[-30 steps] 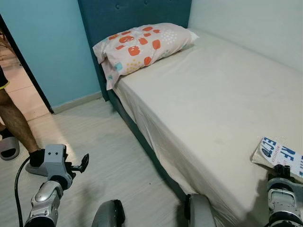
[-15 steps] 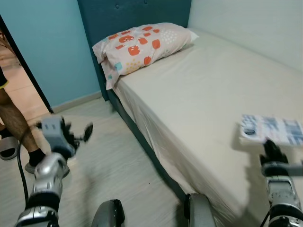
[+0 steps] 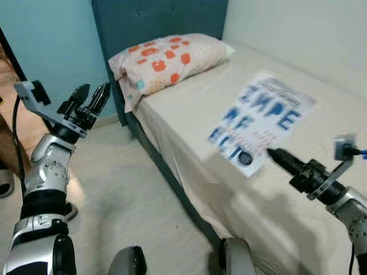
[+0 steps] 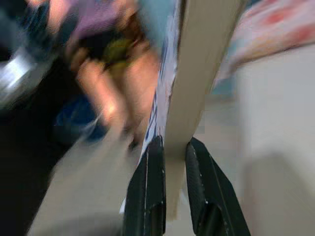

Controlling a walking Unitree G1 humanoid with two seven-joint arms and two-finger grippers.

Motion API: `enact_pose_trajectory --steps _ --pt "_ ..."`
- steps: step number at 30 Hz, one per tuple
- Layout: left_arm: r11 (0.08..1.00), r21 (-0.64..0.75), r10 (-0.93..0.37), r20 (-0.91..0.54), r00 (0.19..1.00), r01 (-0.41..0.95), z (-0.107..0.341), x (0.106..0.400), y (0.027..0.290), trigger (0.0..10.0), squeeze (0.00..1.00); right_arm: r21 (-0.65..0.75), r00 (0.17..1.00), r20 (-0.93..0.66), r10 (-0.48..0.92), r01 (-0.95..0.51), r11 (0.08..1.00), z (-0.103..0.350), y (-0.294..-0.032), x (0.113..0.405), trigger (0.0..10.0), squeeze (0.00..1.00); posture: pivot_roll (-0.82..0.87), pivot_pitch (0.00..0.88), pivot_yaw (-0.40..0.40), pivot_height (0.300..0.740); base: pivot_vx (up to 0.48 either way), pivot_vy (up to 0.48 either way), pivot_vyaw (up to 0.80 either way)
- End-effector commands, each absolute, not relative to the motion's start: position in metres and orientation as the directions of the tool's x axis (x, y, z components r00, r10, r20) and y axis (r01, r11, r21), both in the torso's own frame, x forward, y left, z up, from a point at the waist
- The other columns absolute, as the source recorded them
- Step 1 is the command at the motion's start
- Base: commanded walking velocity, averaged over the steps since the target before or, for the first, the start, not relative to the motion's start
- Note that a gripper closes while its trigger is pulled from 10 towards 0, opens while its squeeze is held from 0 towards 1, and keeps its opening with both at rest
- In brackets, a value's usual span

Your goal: Clean up the room

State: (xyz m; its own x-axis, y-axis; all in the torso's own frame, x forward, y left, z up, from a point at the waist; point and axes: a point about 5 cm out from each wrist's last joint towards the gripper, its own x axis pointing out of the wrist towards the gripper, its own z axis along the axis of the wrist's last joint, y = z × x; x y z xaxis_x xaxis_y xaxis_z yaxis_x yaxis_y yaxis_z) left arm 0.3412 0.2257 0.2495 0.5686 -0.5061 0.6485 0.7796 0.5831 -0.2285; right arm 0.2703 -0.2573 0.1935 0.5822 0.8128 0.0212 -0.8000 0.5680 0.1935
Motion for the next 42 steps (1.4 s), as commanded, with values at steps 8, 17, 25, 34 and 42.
enact_pose_trajectory --steps 8,17,25,34,42 --pt "0.121 -0.166 -0.759 0.620 0.198 0.979 0.248 0.316 0.187 10.0 0.00 0.097 0.291 -0.202 0.935 -0.944 0.315 0.216 -0.225 0.257 0.0 0.00 -0.05 0.006 -0.001 0.530 0.000 0.000 0.00" --pt "0.015 -0.153 -0.879 0.469 0.086 0.988 0.236 0.316 0.159 10.0 1.00 0.053 0.132 -0.298 0.945 -0.987 0.154 0.233 -0.202 0.254 0.0 0.00 -0.04 0.001 -0.002 0.530 0.000 0.000 0.00" --pt "-0.021 -0.132 -0.909 0.414 0.036 0.991 0.236 0.311 0.154 10.0 0.46 0.047 0.115 -0.302 0.946 -0.990 0.135 0.239 -0.197 0.253 0.0 0.00 -0.04 0.006 0.002 0.530 0.000 0.000 0.00" --pt "-0.099 -0.124 -0.936 0.348 -0.050 0.987 0.233 0.302 0.161 10.0 0.00 0.027 0.146 -0.297 0.944 -0.987 0.161 0.249 -0.205 0.253 0.0 0.00 -0.04 0.009 0.004 0.530 0.000 0.000 0.00" --pt "-0.083 -0.117 -0.943 0.330 -0.040 0.990 0.233 0.302 0.163 10.0 0.00 0.012 0.149 -0.277 0.949 -0.987 0.159 0.261 -0.208 0.251 0.0 0.00 -0.05 0.019 0.004 0.530 0.000 0.000 0.00"
